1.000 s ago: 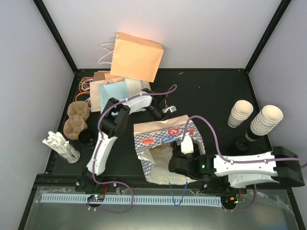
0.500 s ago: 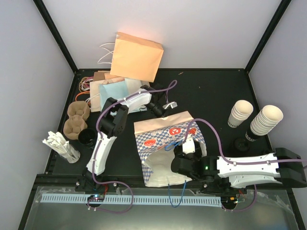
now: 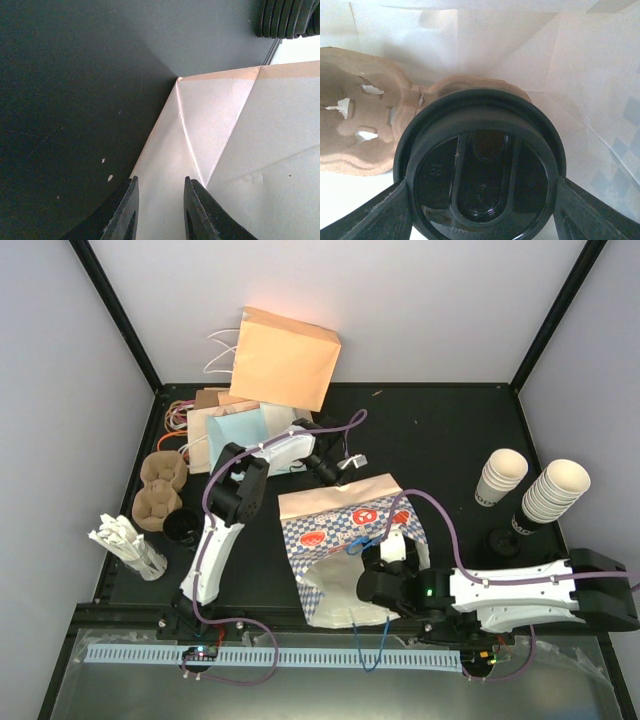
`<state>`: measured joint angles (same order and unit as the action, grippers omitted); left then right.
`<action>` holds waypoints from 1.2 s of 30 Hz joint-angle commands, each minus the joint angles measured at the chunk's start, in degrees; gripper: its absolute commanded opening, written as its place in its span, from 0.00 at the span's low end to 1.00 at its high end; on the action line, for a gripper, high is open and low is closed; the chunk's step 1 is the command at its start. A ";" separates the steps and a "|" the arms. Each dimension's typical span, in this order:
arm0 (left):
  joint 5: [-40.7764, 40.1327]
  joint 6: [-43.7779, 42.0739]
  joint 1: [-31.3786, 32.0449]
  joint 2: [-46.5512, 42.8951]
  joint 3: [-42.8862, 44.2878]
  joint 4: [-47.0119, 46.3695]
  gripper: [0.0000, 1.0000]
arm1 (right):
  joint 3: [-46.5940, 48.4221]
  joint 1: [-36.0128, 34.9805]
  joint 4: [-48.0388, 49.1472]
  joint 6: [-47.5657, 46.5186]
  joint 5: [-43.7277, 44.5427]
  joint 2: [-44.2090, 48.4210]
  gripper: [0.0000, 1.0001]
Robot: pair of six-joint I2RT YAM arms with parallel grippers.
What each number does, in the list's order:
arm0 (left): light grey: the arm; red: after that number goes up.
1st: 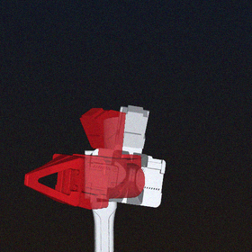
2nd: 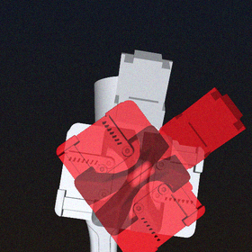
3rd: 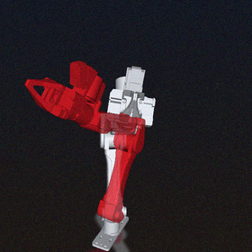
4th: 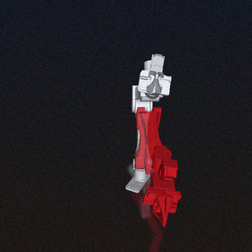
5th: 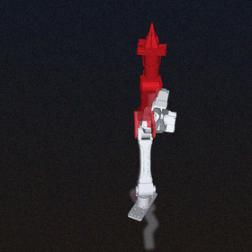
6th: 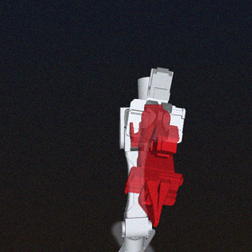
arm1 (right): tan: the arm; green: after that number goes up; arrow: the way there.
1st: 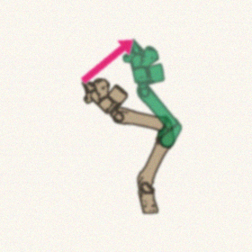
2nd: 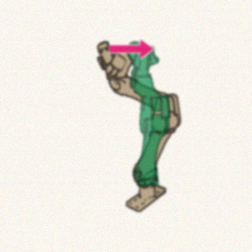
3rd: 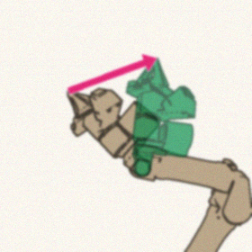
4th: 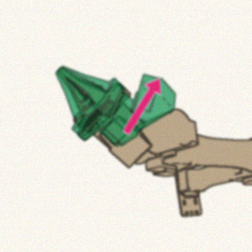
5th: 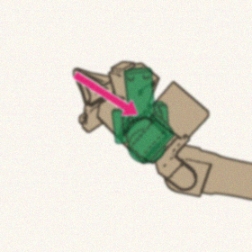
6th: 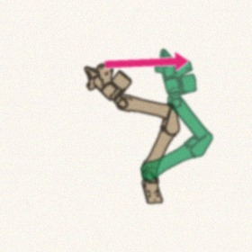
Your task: Pack the takeout coffee
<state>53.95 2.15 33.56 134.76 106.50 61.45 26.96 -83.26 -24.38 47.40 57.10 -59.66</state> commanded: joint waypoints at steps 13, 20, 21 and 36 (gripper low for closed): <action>7.13 -1.02 1.24 -1.43 -1.70 2.94 0.26 | 4.42 0.56 -5.61 9.91 -1.48 -10.89 0.31; 7.75 -0.83 1.24 -1.52 -3.28 1.78 0.28 | -0.51 0.56 3.71 3.91 5.78 -5.19 0.30; 8.13 -0.83 1.21 -1.47 -3.31 1.73 0.29 | -2.25 0.56 7.13 1.29 7.02 -3.39 0.30; 9.03 -0.25 0.89 -1.83 -3.82 0.51 0.53 | -8.62 0.65 18.94 -12.25 8.44 8.59 0.33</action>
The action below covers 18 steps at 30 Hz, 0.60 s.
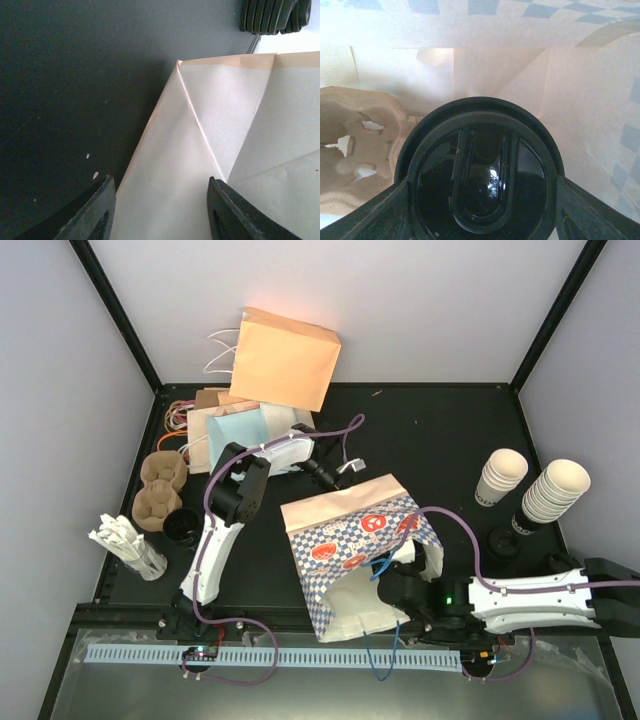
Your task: Pack the takeout coffee
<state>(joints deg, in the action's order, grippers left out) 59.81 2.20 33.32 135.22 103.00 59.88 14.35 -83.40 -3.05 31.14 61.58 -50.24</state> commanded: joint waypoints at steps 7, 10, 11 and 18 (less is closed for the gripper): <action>3.33 0.72 0.79 -2.24 -0.43 0.91 0.54 | 11.91 0.76 -21.45 16.88 -4.68 -5.27 0.59; 3.40 1.65 0.35 -2.27 -0.33 -0.08 0.54 | 14.54 0.78 -27.34 20.76 -9.55 -6.02 0.71; 3.65 1.93 0.20 -2.32 -0.32 -0.37 0.54 | 15.09 0.78 -28.60 21.26 -11.18 -6.13 0.73; 4.02 2.37 -0.20 -1.75 0.14 -0.81 0.53 | 18.17 1.03 -37.64 25.16 -18.23 -6.82 0.84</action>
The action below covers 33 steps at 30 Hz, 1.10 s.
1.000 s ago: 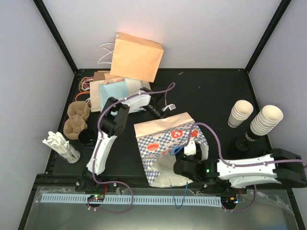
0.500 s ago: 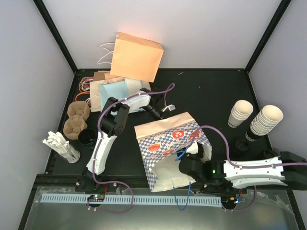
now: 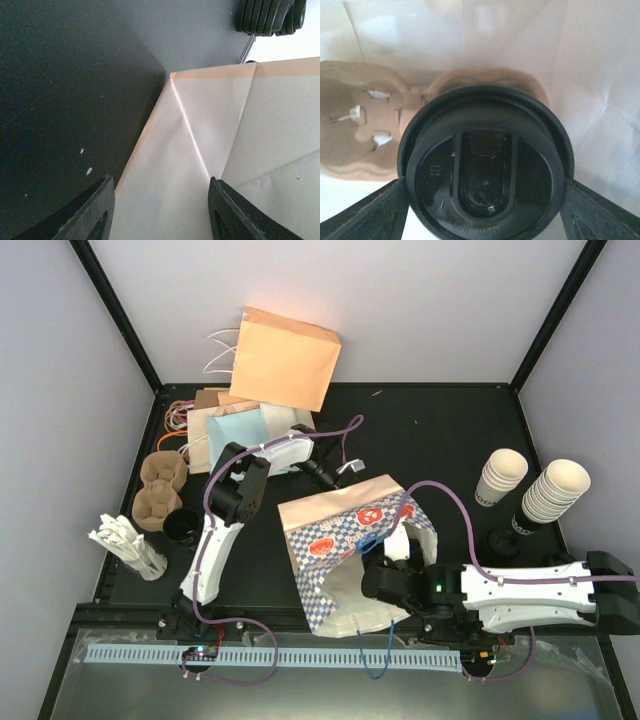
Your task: Pack the takeout coffee
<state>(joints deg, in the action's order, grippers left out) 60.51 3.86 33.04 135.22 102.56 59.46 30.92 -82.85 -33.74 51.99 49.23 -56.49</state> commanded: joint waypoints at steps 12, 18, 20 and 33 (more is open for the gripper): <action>3.38 1.11 0.09 -1.84 -0.42 -1.59 0.53 | 4.92 4.90 -11.93 4.61 -11.85 -0.66 0.96; 3.30 0.91 0.07 -1.95 -0.34 -1.41 0.53 | 7.65 6.63 -11.20 0.53 -10.60 2.17 1.00; 3.38 1.05 0.10 -1.87 -0.33 -1.59 0.53 | 7.75 6.56 -10.82 -0.05 -9.23 3.25 1.00; 3.47 0.80 0.01 -1.70 -0.34 -1.55 0.53 | 12.66 6.73 -19.34 11.04 0.94 -5.75 1.00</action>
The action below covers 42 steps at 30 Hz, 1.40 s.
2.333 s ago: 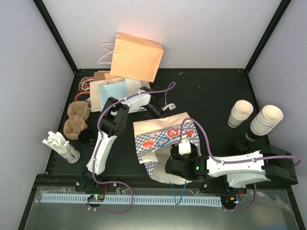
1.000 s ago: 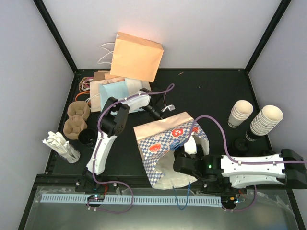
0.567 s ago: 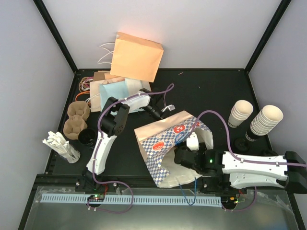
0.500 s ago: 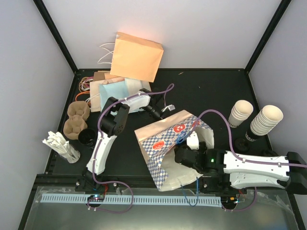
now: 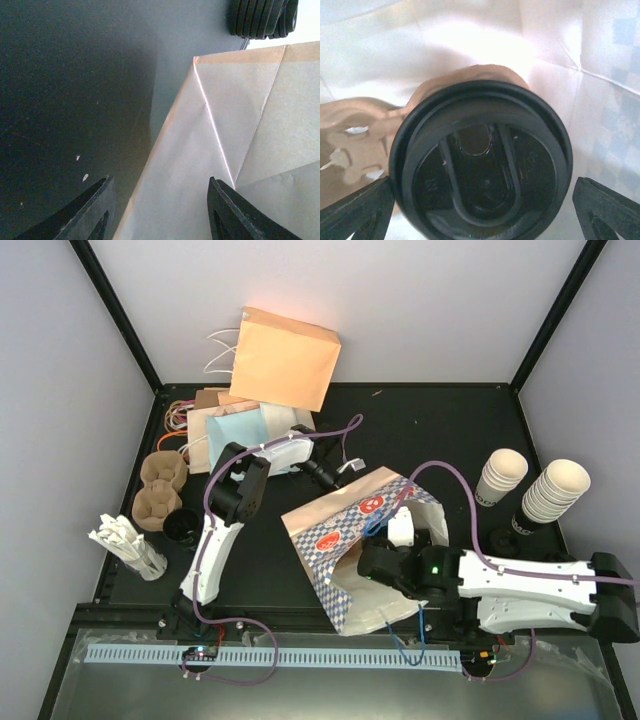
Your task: Pack the takeout coffee
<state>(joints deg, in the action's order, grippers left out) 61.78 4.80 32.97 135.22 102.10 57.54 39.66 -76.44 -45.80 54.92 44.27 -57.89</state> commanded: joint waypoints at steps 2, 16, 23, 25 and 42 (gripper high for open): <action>2.21 -0.14 0.04 -1.71 0.07 0.22 0.53 | 5.18 0.43 -10.27 11.81 5.35 -6.63 1.00; 2.46 -0.48 0.16 -1.38 -0.32 0.18 0.52 | 0.03 3.77 2.19 6.36 -5.53 -1.53 0.86; 2.71 -0.10 0.11 -1.70 -0.85 -0.67 0.52 | 0.08 3.79 1.65 4.17 -9.77 -3.79 0.80; 2.92 0.00 0.04 -1.64 -0.81 -0.83 0.52 | -0.37 3.80 2.48 3.24 -11.04 -4.38 0.80; 4.80 -0.48 0.90 -0.49 -1.18 -0.73 0.52 | -2.99 4.54 9.44 -0.92 -12.49 -9.16 0.79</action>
<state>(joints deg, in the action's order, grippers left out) 61.12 4.80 32.14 135.22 100.97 56.01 36.80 -72.82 -41.76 56.95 34.06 -65.65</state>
